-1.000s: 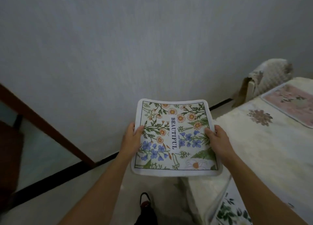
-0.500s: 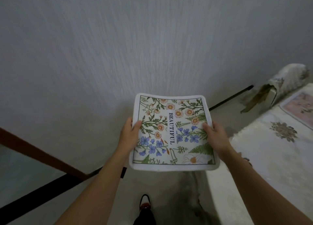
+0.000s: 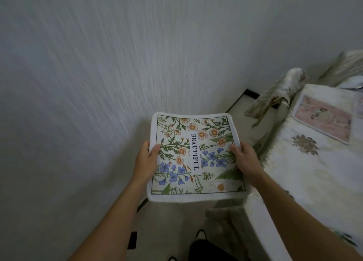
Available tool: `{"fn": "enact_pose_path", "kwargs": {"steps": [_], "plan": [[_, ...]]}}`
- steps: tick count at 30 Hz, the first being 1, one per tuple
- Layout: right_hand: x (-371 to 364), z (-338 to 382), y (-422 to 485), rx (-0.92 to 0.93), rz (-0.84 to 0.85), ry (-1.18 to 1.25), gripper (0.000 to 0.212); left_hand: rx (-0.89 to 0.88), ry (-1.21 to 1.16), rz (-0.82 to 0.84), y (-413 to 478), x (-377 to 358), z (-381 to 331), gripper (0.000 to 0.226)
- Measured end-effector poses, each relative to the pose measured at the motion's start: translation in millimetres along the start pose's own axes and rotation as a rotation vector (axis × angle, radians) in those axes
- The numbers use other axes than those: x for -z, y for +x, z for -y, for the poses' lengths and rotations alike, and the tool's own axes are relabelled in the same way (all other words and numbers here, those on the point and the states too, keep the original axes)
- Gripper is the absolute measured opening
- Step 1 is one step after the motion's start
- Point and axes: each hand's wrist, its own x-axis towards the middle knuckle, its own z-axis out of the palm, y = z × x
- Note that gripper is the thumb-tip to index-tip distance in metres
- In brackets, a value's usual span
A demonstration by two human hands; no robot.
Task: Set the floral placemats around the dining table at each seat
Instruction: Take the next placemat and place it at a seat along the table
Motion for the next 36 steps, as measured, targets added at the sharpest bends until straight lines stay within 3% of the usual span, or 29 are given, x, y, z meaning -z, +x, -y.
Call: {"fn": "enact_pose_path", "kwargs": {"steps": [5,10,20,27,36], "plan": [[6.0,12.7,41.7,-0.007,-0.075,0.026,0.018,-0.026,0.009,0.066,57.1,-21.6,-16.9,0.013],[2.3,19.1,100.7,-0.015,-0.117,0.096,0.013,-0.007,0.002,0.141,122.4,-54.1,-34.9,0.013],[54.4,11.5,244.9,-0.107,-0.259,0.194,0.02,0.016,0.107,0.307,269.8,-179.2,-92.6,0.014],[124.8,-11.7,267.2,-0.204,-0.532,0.281,0.018,-0.085,0.218,0.551,307.6,-294.6,-137.1,0.014],[214.4,-62.0,207.9,-0.323,-0.948,0.418,0.019,-0.274,0.23,0.981,266.8,-463.2,-179.6,0.006]]}}
